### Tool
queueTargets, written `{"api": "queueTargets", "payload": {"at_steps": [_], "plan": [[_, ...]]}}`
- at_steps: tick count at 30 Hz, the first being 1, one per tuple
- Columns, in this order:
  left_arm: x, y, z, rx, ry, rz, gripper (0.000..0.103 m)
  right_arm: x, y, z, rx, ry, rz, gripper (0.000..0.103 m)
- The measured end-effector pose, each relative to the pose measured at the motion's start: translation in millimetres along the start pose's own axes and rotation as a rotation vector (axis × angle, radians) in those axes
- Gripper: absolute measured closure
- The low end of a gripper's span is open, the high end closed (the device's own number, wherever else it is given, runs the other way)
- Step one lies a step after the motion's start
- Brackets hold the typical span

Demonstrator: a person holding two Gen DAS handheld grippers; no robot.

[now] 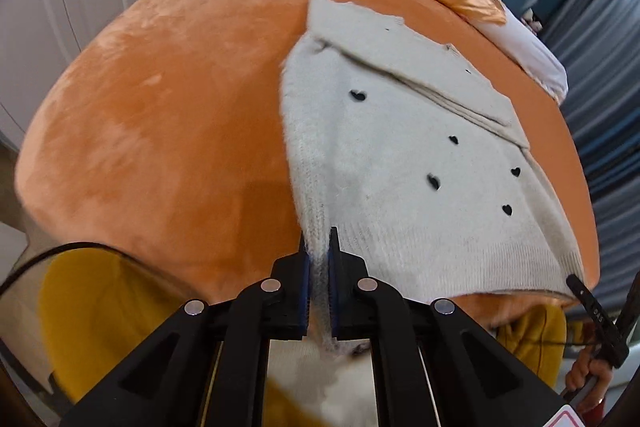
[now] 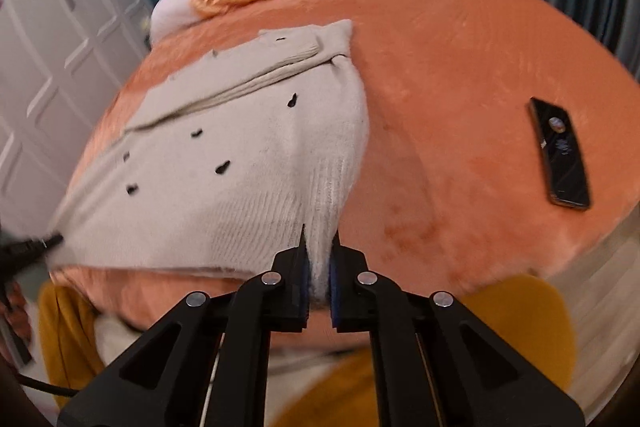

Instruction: Fold small clothes

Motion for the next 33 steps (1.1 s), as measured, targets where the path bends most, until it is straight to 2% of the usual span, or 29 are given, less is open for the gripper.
{"api": "queueTargets", "payload": {"at_steps": [3, 6, 9, 11, 13, 14, 17, 19, 23, 25, 28, 29, 30, 31, 32, 33], "plan": [[-24.4, -34.7, -2.3, -0.031, -0.023, -0.047, 0.099, -21.9, -26.9, -6.6, -0.062, -0.019, -0.047, 0.097], [-48.8, -37.9, 1.9, -0.056, -0.046, -0.03, 0.099, -50.0, -22.8, -11.6, -0.061, -0.012, -0.011, 0.097], [-68.7, 10.6, 11.5, -0.041, -0.06, 0.09, 0.099, -69.4, 34.1, -10.7, -0.042, 0.0, 0.142, 0.097], [-65.1, 69.2, 18.4, 0.003, -0.022, 0.194, 0.098, -65.5, 81.1, -6.8, -0.035, 0.011, 0.236, 0.097], [-47.0, 124.6, 24.7, 0.009, -0.002, 0.247, 0.098, -42.3, 139.5, 1.5, 0.001, 0.027, 0.32, 0.097], [-35.8, 148.9, 27.5, 0.002, 0.005, 0.26, 0.098, -22.6, 166.6, 4.5, 0.021, 0.036, 0.331, 0.097], [11.4, 220.3, 36.9, -0.009, 0.07, 0.29, 0.097, 33.9, 220.7, 9.8, 0.063, 0.057, 0.323, 0.097], [51.2, 255.8, 36.1, -0.041, 0.092, 0.267, 0.096, 75.8, 249.6, 10.5, 0.082, 0.048, 0.302, 0.096], [117.6, 295.6, 22.0, -0.106, 0.132, 0.224, 0.094, 138.3, 280.1, 10.5, 0.098, 0.026, 0.256, 0.095], [138.3, 300.3, 12.7, -0.134, 0.14, 0.192, 0.087, 156.4, 282.8, 13.9, 0.114, 0.028, 0.233, 0.094], [152.9, 300.0, 5.4, -0.16, 0.147, 0.163, 0.085, 167.7, 287.0, 18.3, 0.134, 0.027, 0.23, 0.088], [152.3, 299.8, 6.5, -0.151, 0.159, 0.169, 0.082, 166.0, 287.5, 18.8, 0.136, 0.033, 0.236, 0.087], [150.1, 299.4, 8.7, -0.135, 0.174, 0.175, 0.07, 161.5, 288.5, 19.5, 0.14, 0.047, 0.253, 0.084], [144.9, 298.5, 10.9, -0.116, 0.206, 0.192, 0.056, 154.4, 289.5, 20.3, 0.148, 0.049, 0.281, 0.075], [137.7, 297.2, 12.0, -0.111, 0.24, 0.218, 0.033, 145.4, 292.0, 22.7, 0.163, 0.035, 0.323, 0.057], [125.9, 294.9, 16.1, -0.098, 0.257, 0.272, 0.029, 131.1, 293.6, 25.2, 0.176, 0.029, 0.383, 0.052]]}}
Point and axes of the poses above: each gripper's, at about its wrist camera, not at the fingertips, and x roughly the way its jaws point, z to its right, y to its top, the point moved 9 cm from there along x, roughly the way its jaws point, and after that the axes turned 10 degrees about -z, right-handed, at the moved point
